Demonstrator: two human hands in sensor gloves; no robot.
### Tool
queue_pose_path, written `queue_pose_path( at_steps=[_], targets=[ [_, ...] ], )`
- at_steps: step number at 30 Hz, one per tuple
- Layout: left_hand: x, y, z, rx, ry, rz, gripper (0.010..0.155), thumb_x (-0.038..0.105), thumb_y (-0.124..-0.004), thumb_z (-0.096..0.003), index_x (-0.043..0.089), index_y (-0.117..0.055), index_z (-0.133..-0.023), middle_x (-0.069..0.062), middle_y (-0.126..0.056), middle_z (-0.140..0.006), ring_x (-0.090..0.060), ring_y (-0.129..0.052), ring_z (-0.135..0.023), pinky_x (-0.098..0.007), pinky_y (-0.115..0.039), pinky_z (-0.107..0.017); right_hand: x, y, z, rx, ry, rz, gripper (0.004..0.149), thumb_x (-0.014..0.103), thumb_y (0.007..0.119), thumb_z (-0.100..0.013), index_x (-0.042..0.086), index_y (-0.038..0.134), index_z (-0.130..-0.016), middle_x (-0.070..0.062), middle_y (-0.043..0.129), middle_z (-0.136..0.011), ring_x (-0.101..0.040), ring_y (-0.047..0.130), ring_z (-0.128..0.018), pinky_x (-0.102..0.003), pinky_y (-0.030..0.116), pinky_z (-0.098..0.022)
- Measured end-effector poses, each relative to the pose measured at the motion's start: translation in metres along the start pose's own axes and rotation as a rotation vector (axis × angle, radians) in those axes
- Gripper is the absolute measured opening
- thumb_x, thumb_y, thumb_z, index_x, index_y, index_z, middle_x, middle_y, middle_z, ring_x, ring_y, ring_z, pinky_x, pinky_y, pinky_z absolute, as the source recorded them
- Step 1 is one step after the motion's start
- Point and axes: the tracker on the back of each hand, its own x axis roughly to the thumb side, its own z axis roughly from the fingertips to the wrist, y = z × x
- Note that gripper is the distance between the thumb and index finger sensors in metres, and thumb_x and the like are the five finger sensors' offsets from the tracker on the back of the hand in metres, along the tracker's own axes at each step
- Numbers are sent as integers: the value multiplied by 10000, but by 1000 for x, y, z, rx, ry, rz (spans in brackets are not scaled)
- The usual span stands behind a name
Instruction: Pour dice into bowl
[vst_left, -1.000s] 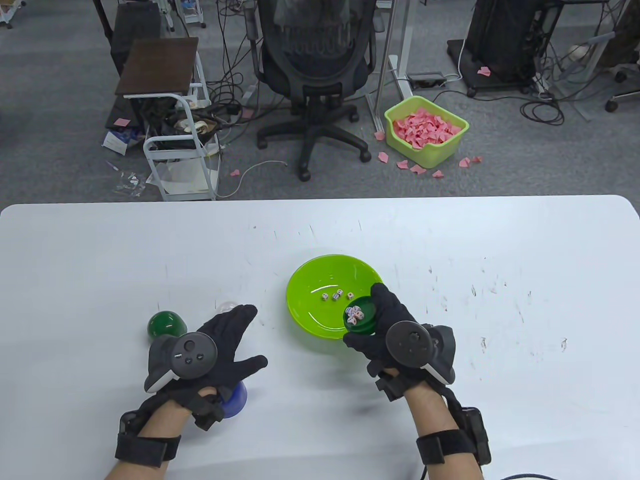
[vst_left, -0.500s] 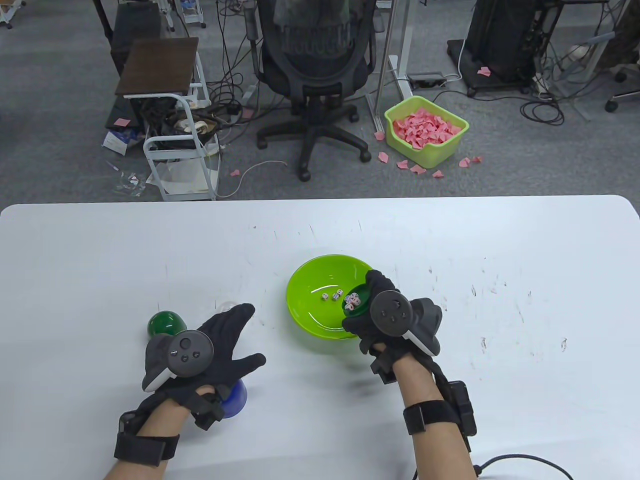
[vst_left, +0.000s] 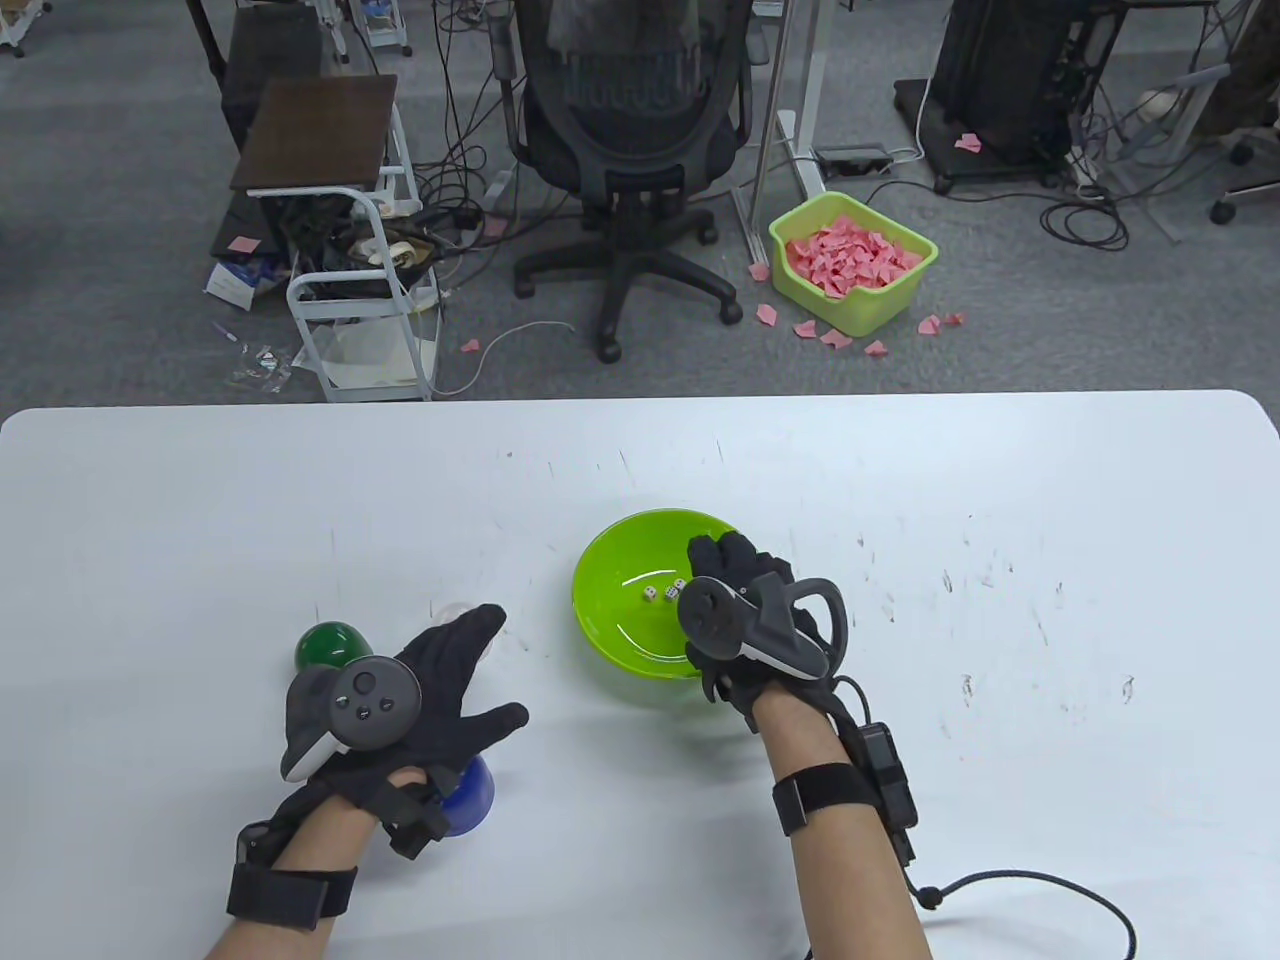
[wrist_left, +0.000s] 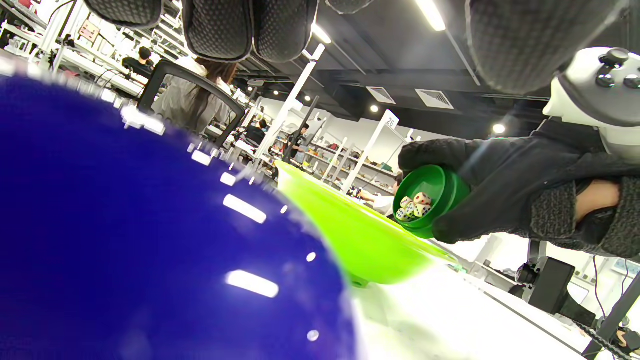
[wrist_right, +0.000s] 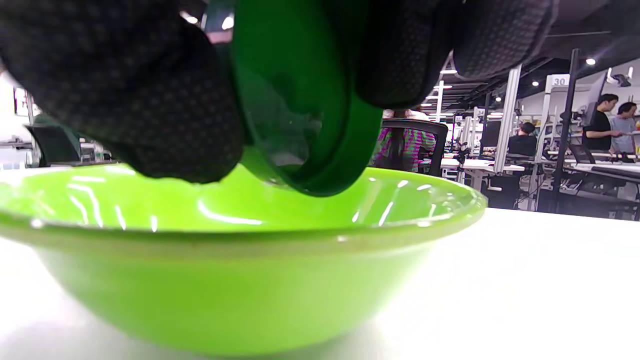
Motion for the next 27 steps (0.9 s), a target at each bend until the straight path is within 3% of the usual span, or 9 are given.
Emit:
queue_pose_path(
  at_steps=[8, 17, 27],
  targets=[
    [-1, 0, 0, -1, 1, -3, 922, 677, -797, -416, 324, -337, -1132, -113, -554, -1175, -417, -596, -1067, -681, -515, -770, 4, 3, -1, 2, -6, 30, 973, 288, 1038, -314, 36, 467, -1060, -323, 485, -1074, -468, 762, -765, -711, 598, -651],
    [-2, 1, 0, -1, 4, 1, 919, 677, -795, -418, 323, -337, -1132, -116, -553, -1175, -419, -593, -1068, -682, -514, -770, -8, -8, 15, -121, 23, -73, 995, 373, 1019, -320, -35, 474, -1045, -327, 578, -1060, -471, 844, -737, -701, 680, -607],
    [-3, 1, 1, 3, 8, 12, 918, 675, -796, -418, 320, -341, -1132, -119, -557, -1171, -417, -595, -1067, -683, -515, -769, -16, -14, 46, -237, 46, -370, 965, 405, 1014, -314, 1, 521, -1040, -298, 628, -1054, -480, 850, -751, -690, 702, -593]
  ],
)
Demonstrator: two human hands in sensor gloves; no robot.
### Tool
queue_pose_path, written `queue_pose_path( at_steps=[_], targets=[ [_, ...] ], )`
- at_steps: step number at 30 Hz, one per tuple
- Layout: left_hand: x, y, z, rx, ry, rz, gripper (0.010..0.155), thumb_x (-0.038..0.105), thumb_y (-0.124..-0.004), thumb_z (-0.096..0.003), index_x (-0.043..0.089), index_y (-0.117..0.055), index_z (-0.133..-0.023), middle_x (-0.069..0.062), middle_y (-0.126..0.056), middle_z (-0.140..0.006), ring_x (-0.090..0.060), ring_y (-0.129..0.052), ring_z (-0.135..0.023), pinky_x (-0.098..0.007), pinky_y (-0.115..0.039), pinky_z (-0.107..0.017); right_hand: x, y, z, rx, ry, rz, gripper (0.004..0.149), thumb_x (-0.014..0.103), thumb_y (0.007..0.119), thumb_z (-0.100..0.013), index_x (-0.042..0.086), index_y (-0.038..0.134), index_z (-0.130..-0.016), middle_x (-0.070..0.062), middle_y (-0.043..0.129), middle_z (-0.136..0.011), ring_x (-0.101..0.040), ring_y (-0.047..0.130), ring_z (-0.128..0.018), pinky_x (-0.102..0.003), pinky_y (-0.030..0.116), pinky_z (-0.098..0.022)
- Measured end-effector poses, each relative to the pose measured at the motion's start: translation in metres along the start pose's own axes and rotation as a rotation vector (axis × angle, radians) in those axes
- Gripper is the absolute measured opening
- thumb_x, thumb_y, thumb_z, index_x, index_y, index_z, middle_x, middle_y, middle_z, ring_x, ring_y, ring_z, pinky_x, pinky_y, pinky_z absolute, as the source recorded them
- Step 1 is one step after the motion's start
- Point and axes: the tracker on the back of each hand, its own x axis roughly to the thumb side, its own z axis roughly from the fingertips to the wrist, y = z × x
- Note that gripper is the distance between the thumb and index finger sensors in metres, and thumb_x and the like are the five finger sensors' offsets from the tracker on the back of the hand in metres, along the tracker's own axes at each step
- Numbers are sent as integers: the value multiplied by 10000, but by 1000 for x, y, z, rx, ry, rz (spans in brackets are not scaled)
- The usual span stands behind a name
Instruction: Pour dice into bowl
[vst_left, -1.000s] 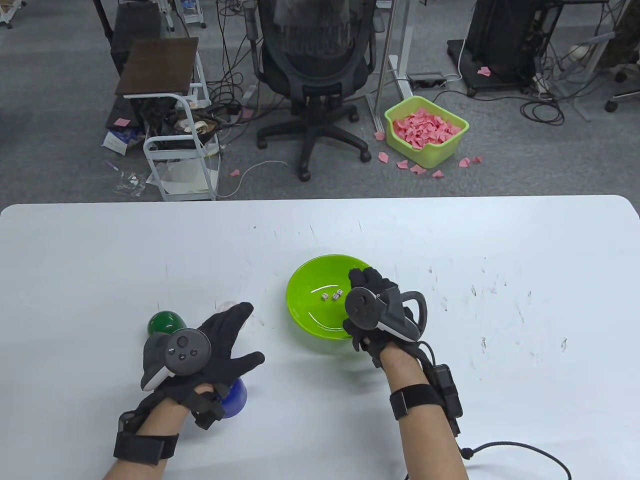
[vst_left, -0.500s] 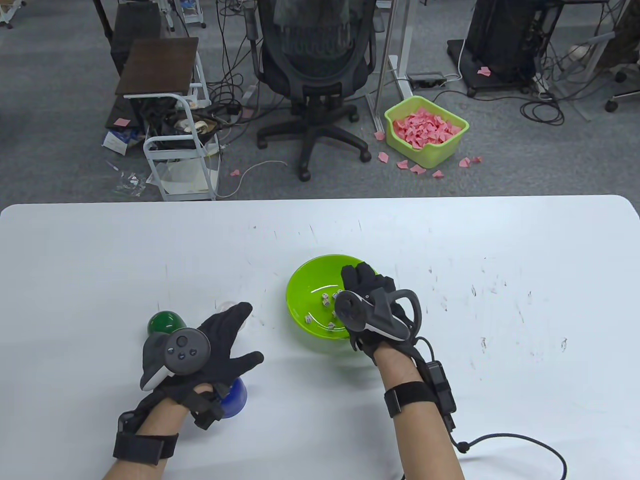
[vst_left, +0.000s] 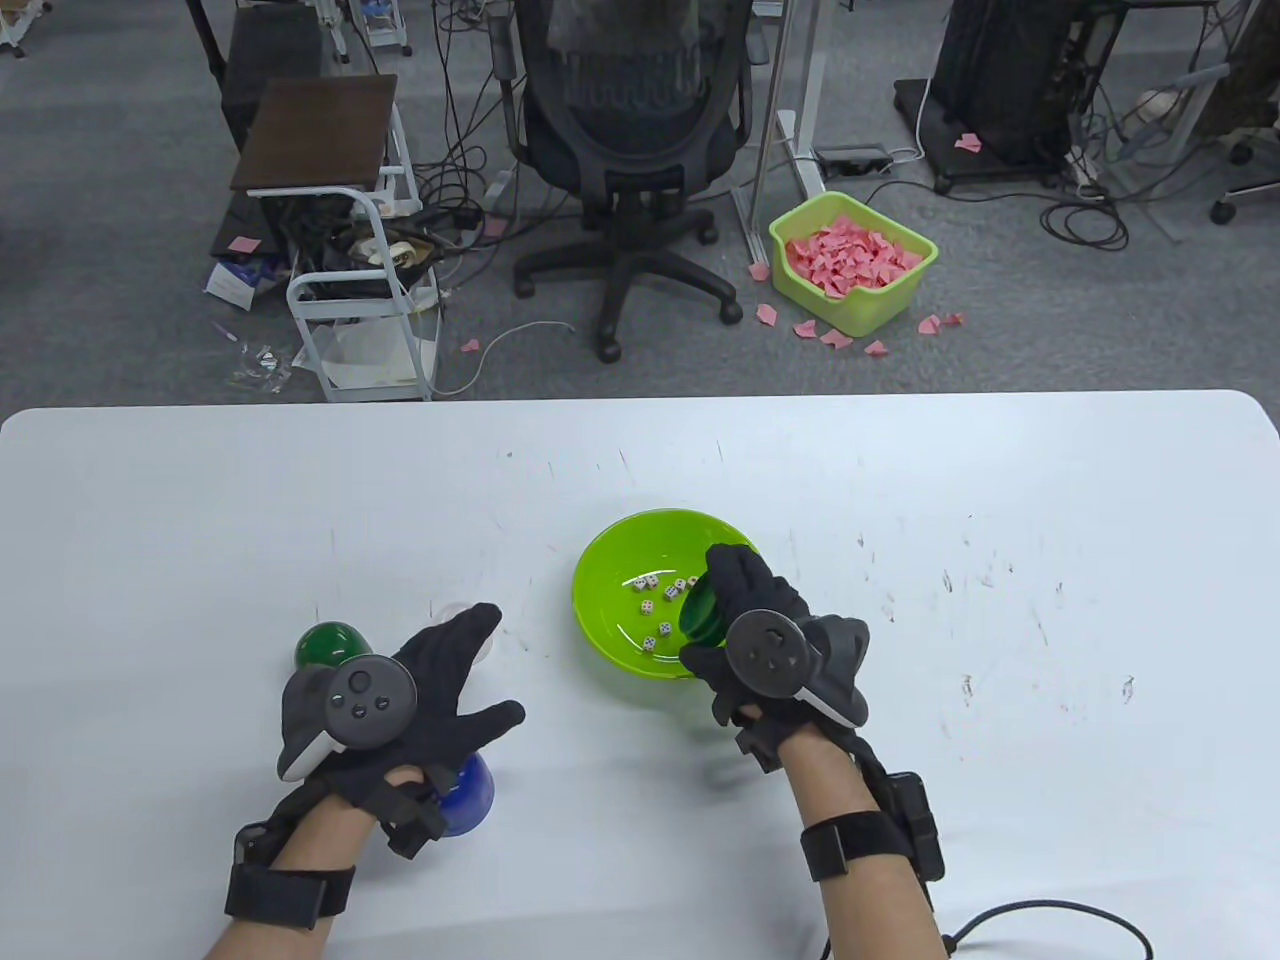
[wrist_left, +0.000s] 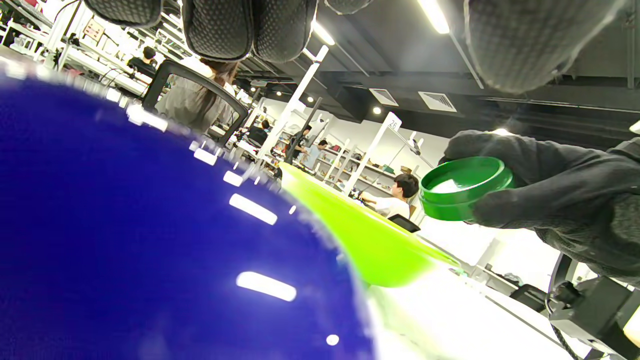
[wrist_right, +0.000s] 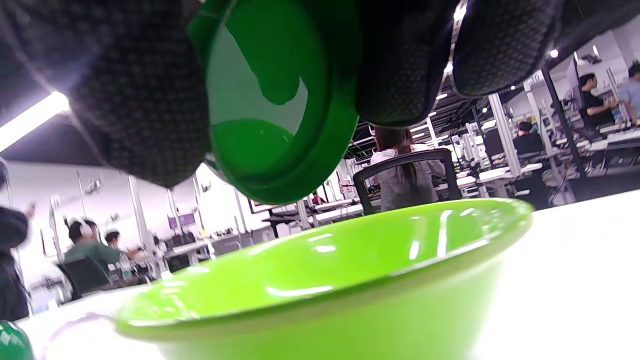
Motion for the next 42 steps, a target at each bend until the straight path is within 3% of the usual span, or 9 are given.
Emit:
queue_pose_path(
  at_steps=[7, 17, 25, 33, 37, 42],
  targets=[
    [-2, 1, 1, 2, 9, 11, 916, 674, -795, -419, 320, -341, -1132, -120, -556, -1172, -414, -595, -1068, -682, -514, -770, 7, -3, 18, -45, 6, -245, 963, 418, 1012, -312, -4, 536, -1035, -297, 651, -1045, -480, 850, -760, -686, 706, -591],
    [-9, 4, 2, 8, 39, 18, 918, 674, -793, -419, 316, -340, -1133, -126, -555, -1171, -418, -597, -1066, -685, -513, -768, 0, 4, 35, -27, 75, -585, 958, 402, 1010, -312, 23, 524, -1045, -270, 641, -1065, -487, 838, -757, -694, 693, -589],
    [-19, 13, 6, 36, 80, 40, 912, 675, -784, -424, 313, -340, -1133, -129, -553, -1171, -419, -595, -1065, -681, -515, -769, -13, 4, 43, -12, 75, -607, 958, 408, 1015, -309, 33, 531, -1046, -259, 649, -1067, -480, 848, -741, -699, 691, -585],
    [-21, 28, 2, 73, 142, 59, 894, 672, -775, -435, 309, -358, -1138, -137, -554, -1172, -426, -588, -1068, -679, -515, -770, -10, -9, 45, -35, 36, -604, 963, 412, 1014, -312, 31, 525, -1049, -263, 647, -1066, -472, 853, -732, -699, 689, -588],
    [-19, 37, -19, -14, 216, -2, 894, 664, -783, -435, 309, -364, -1139, -147, -553, -1171, -434, -582, -1067, -677, -509, -774, -7, -10, 45, -33, 22, -596, 964, 413, 1014, -313, 30, 524, -1050, -262, 641, -1071, -474, 851, -732, -699, 687, -590],
    [-19, 42, -55, -163, 324, -201, 891, 658, -793, -430, 315, -374, -1138, -149, -547, -1175, -438, -573, -1069, -675, -500, -778, -3, -9, 44, -24, 6, -566, 965, 411, 1012, -317, 30, 518, -1053, -266, 639, -1072, -478, 849, -733, -701, 684, -590]
  ],
)
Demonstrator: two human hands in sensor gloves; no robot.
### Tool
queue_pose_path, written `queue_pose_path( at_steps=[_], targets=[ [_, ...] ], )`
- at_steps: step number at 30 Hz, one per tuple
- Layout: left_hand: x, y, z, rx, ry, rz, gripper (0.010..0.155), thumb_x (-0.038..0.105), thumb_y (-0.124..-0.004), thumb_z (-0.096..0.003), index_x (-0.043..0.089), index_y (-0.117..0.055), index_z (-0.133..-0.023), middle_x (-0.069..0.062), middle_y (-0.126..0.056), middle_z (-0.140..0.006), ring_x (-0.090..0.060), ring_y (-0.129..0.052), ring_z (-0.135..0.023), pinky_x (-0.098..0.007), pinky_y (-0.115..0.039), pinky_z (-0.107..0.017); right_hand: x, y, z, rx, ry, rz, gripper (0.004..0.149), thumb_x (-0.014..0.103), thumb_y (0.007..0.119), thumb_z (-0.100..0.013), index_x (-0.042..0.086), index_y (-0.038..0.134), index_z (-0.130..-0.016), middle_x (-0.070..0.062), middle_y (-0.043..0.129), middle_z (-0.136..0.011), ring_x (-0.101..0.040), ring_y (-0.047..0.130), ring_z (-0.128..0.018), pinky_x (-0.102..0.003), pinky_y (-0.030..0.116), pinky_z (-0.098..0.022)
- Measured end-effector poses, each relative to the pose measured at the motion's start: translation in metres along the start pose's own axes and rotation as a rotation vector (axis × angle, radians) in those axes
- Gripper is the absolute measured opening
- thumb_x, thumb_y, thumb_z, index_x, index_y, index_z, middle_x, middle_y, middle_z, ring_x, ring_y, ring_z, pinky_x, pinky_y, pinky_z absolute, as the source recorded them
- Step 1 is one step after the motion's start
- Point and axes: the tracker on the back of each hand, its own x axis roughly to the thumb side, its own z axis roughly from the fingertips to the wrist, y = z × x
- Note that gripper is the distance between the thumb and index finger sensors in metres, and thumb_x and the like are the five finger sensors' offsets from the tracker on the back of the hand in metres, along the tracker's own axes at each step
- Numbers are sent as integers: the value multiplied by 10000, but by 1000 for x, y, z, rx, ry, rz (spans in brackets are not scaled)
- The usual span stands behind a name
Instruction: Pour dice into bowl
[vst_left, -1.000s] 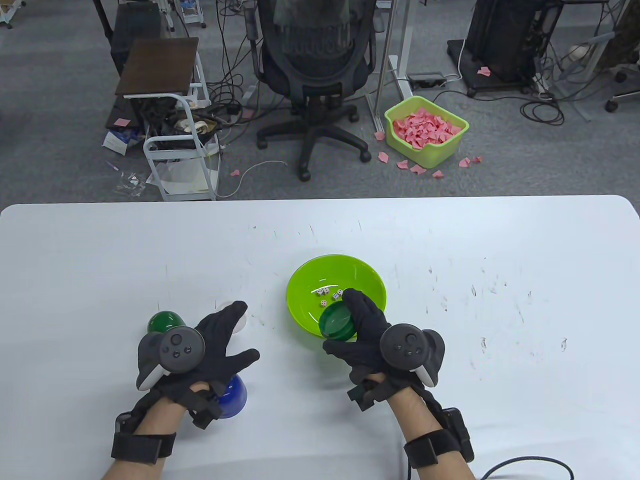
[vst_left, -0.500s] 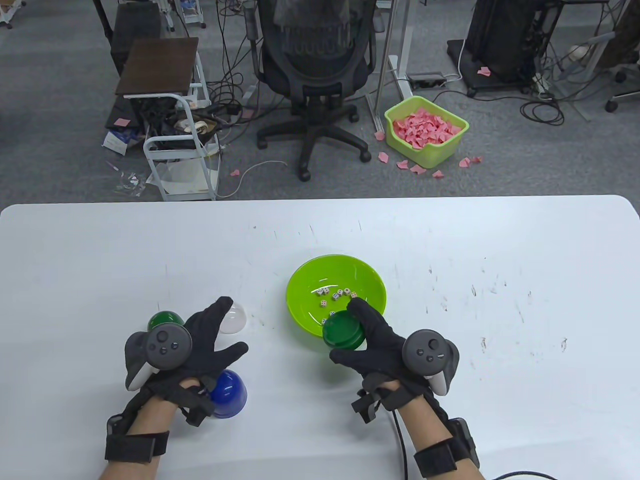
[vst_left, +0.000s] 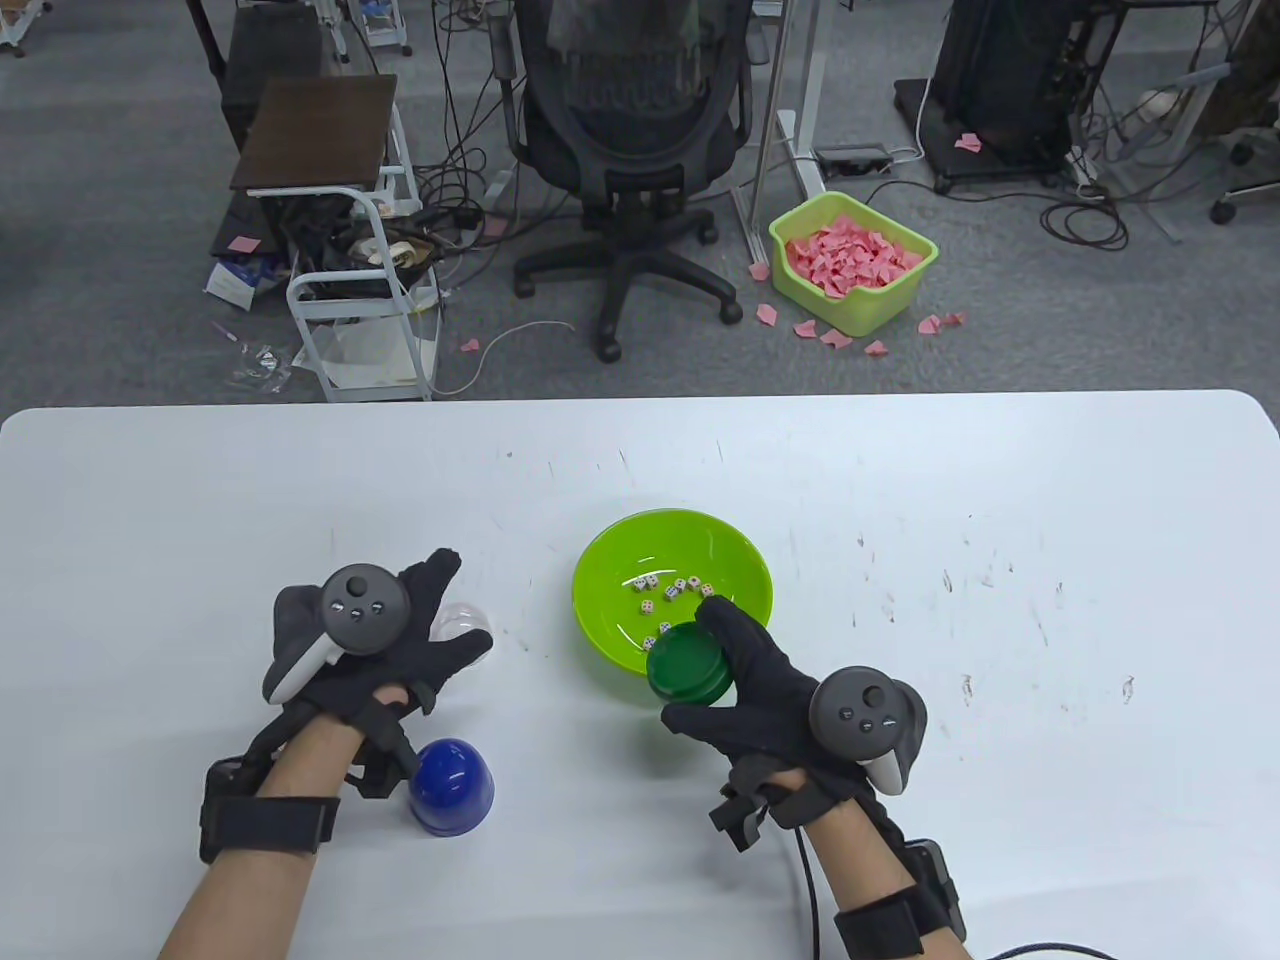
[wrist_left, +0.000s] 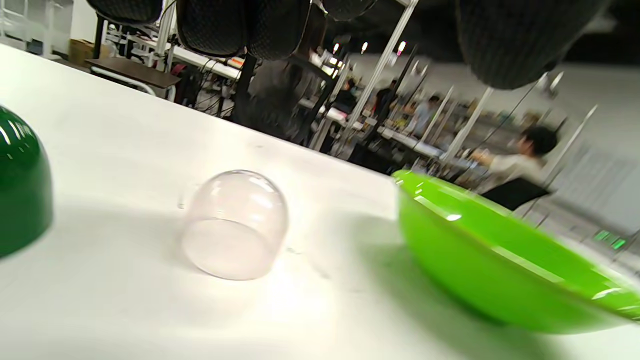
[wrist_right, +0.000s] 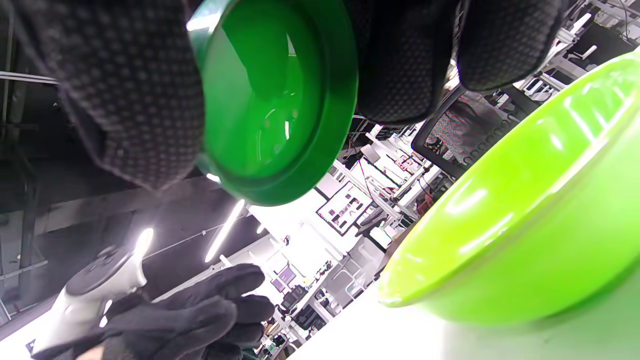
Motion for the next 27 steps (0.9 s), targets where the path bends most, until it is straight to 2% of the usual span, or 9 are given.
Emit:
queue_pose_path(
  at_steps=[7, 12, 18, 23, 27],
  targets=[
    [3, -12, -48, -159, 129, -246, 902, 663, -814, -407, 338, -388, -1132, -141, -569, -1170, -428, -579, -1071, -675, -487, -787, 1, -1, 1, -1, -13, 16, 963, 410, 1010, -320, 29, 517, -1055, -264, 638, -1073, -478, 848, -733, -704, 683, -588],
    [-4, -28, -68, -267, 195, -313, 911, 675, -827, -391, 350, -403, -1128, -137, -594, -1163, -428, -589, -1066, -680, -473, -792, 0, -2, 1, -4, -10, 20, 962, 412, 1008, -323, 29, 516, -1056, -265, 636, -1074, -479, 849, -732, -703, 684, -588],
    [-7, -44, -78, -348, 227, -374, 892, 657, -851, -383, 353, -445, -1116, -120, -644, -1140, -416, -623, -1052, -677, -481, -794, 0, -5, 1, -5, -3, 28, 960, 417, 1005, -326, 28, 517, -1055, -270, 637, -1073, -478, 851, -730, -703, 682, -590],
    [-6, -50, -80, -346, 204, -346, 821, 611, -861, -396, 320, -536, -1091, -92, -694, -1115, -406, -659, -1034, -669, -504, -787, -1, -3, 2, 8, -5, 46, 959, 423, 1004, -326, 28, 521, -1055, -269, 644, -1070, -478, 854, -727, -703, 684, -588],
    [-6, -52, -80, -337, 194, -334, 821, 594, -868, -395, 285, -543, -1083, -83, -736, -1084, -393, -699, -1013, -660, -533, -779, 0, -3, 2, 13, -6, 52, 958, 425, 1002, -328, 27, 521, -1055, -266, 642, -1071, -478, 856, -725, -702, 686, -587]
  ],
)
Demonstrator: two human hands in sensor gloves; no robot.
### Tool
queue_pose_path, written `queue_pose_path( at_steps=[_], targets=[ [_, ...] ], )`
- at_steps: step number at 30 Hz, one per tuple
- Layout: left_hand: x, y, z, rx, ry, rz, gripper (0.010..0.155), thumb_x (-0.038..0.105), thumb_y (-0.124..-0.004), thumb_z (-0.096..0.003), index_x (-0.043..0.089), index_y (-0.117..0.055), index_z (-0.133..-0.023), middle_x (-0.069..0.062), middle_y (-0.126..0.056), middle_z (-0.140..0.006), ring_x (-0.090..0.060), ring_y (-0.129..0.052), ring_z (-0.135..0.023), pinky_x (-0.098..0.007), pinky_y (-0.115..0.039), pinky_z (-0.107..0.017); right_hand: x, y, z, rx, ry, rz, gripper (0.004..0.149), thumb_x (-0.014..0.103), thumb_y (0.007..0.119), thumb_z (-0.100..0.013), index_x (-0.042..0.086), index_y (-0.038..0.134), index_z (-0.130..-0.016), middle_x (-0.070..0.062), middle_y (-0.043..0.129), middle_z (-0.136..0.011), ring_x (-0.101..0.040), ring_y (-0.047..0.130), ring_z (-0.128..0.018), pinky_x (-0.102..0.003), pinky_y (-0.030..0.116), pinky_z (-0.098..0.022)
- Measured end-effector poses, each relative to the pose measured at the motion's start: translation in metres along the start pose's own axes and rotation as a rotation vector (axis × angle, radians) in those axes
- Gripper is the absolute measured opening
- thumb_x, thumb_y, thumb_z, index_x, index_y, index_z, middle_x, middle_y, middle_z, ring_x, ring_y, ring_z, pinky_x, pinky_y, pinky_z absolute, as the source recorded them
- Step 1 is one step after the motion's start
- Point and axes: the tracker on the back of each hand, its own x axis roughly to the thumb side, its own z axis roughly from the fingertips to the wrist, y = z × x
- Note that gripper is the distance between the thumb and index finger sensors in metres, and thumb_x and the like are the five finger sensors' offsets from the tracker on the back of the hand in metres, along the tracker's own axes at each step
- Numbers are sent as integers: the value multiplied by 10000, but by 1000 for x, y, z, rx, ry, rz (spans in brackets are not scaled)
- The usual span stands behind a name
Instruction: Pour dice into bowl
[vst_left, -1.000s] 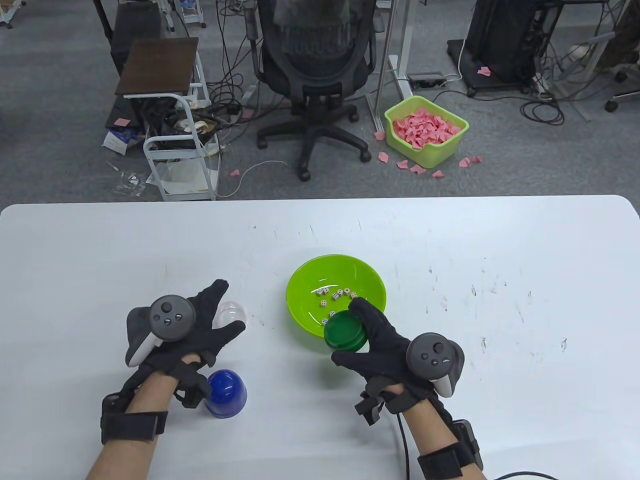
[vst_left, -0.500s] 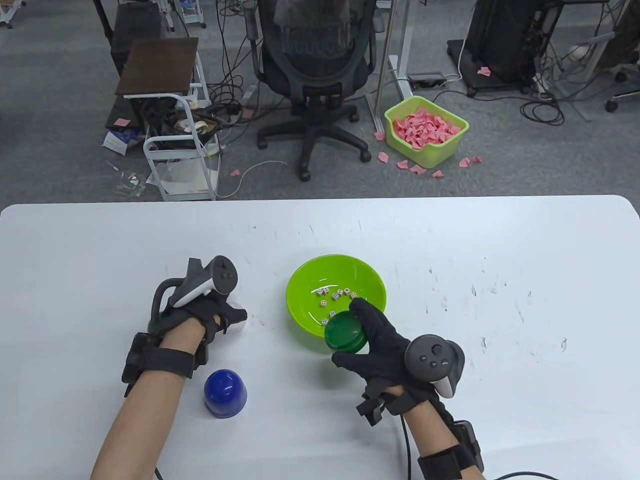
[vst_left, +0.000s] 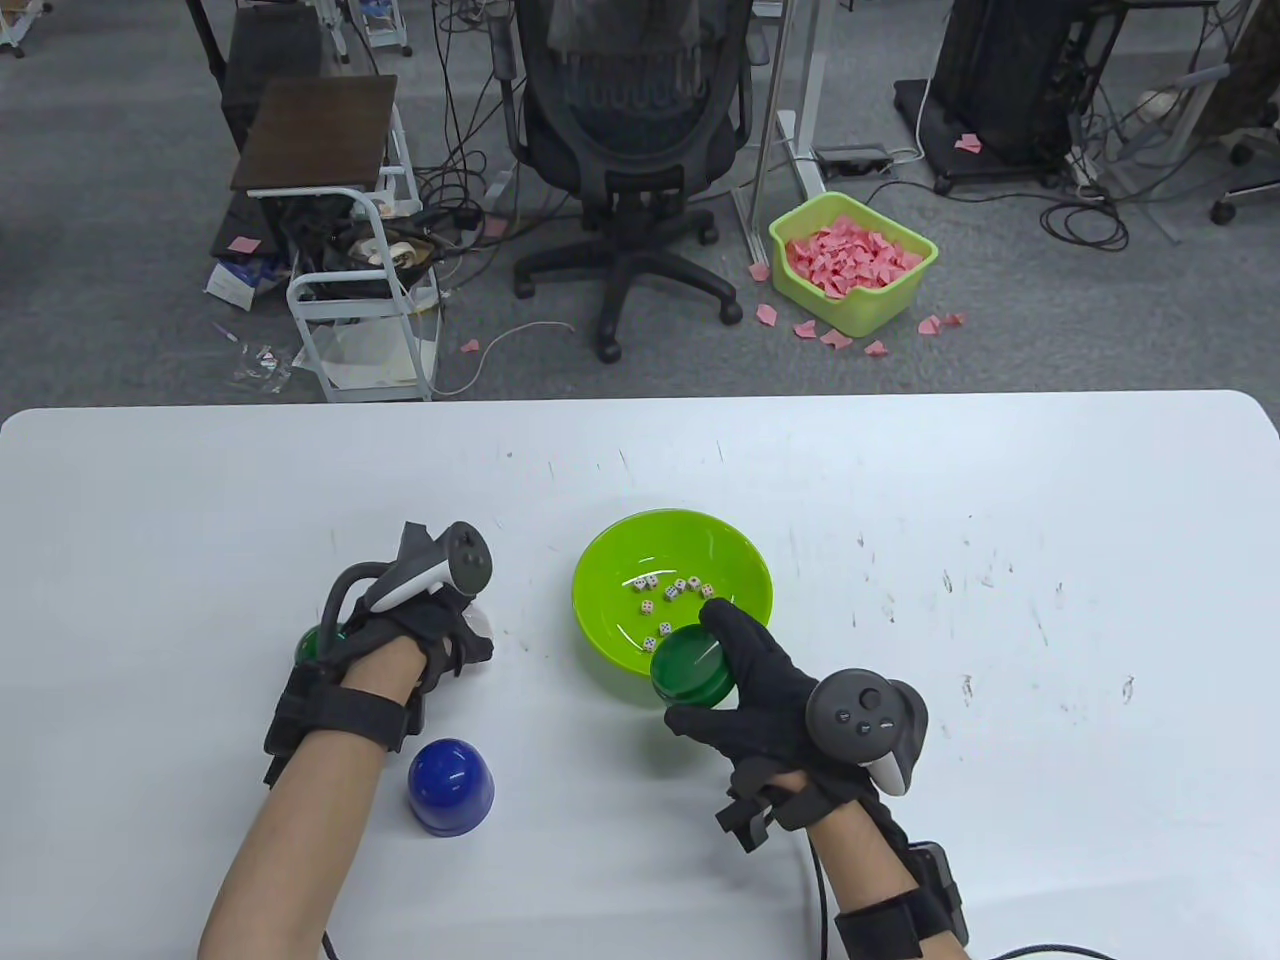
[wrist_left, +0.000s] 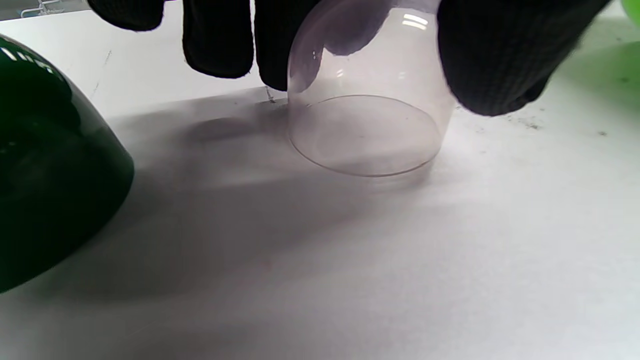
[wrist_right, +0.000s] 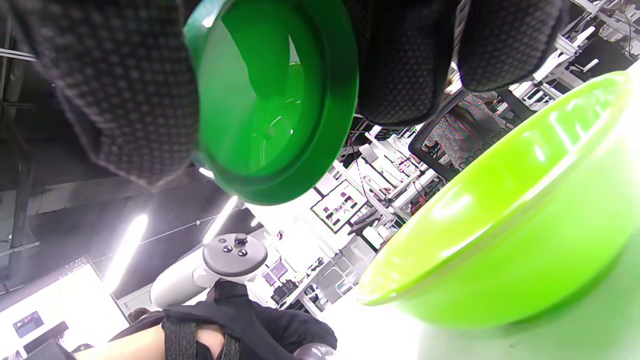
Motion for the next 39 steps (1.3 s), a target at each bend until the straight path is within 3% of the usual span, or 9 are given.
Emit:
queue_pose_path(
  at_steps=[10, 18, 30, 39],
  targets=[
    [-3, 15, 13, 112, -66, 71, 833, 591, -865, -394, 268, -531, -1086, -99, -750, -1067, -377, -739, -977, -646, -561, -772, 0, 1, 0, 7, -3, 13, 959, 420, 1004, -328, 24, 521, -1055, -272, 645, -1070, -478, 858, -722, -704, 686, -586],
    [5, 38, 54, 240, -234, 190, 829, 605, -855, -396, 257, -547, -1083, -106, -766, -1058, -372, -759, -966, -642, -579, -764, 1, 4, 0, 21, -11, 47, 963, 412, 1009, -322, 16, 523, -1053, -284, 654, -1062, -473, 869, -714, -700, 693, -584],
    [45, 48, 115, 351, -503, 317, 826, 632, -841, -396, 236, -582, -1073, -114, -811, -1027, -369, -800, -937, -636, -612, -747, 11, 21, 4, 89, -58, 123, 984, 415, 1015, -311, -5, 518, -1049, -309, 681, -1039, -461, 887, -694, -701, 704, -577],
    [80, 36, 139, 353, -669, 388, 827, 650, -825, -397, 228, -593, -1069, -110, -827, -1016, -367, -813, -926, -634, -617, -743, 19, 32, 7, 109, -97, 128, 1003, 427, 1012, -309, -15, 500, -1050, -315, 690, -1030, -456, 894, -690, -694, 708, -579]
  ],
)
